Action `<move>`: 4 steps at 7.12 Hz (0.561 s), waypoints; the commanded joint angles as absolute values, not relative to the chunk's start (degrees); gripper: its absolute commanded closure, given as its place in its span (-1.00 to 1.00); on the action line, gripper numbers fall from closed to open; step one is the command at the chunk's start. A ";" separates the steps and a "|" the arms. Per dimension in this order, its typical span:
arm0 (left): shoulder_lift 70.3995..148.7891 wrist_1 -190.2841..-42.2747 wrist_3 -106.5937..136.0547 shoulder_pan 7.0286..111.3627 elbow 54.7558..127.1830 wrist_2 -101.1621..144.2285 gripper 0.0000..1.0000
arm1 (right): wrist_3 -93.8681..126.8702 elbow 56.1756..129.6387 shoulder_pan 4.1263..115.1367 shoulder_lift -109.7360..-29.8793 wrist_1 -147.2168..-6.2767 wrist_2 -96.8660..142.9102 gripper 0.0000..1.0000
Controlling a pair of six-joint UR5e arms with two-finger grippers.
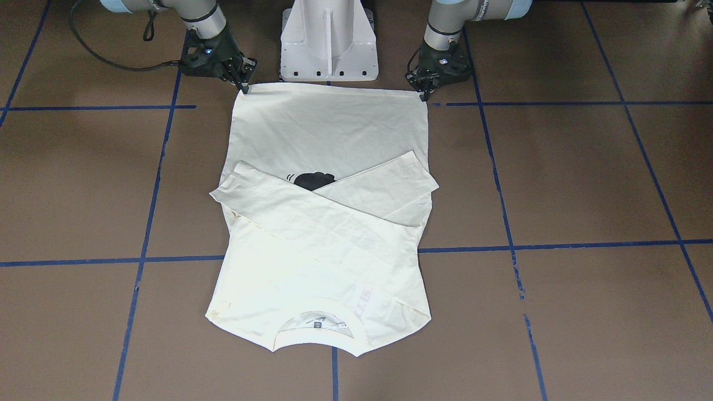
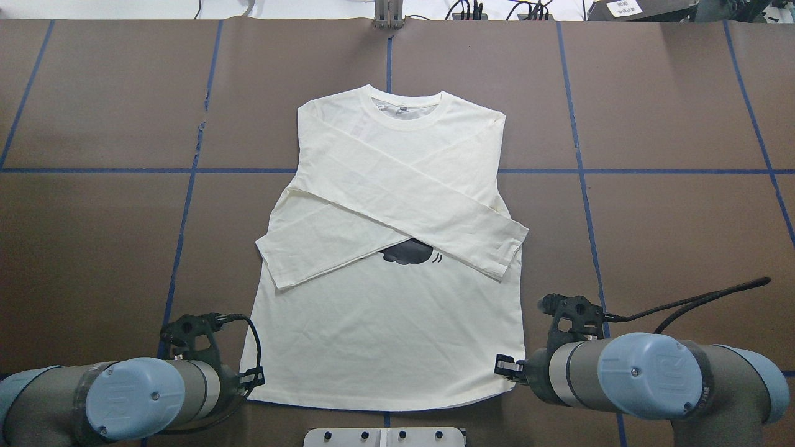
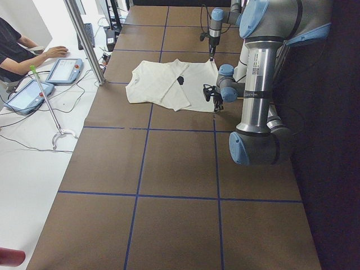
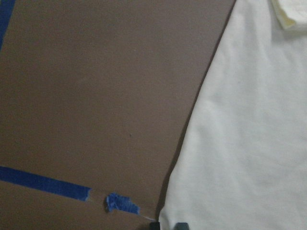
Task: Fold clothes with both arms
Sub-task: 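Close both grippers on the hem corners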
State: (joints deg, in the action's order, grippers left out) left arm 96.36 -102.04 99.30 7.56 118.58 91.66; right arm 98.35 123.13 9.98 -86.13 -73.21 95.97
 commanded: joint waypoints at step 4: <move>96.68 -96.80 98.97 7.56 122.93 92.89 1.00 | 98.26 123.75 11.33 -86.48 -73.21 97.98 1.00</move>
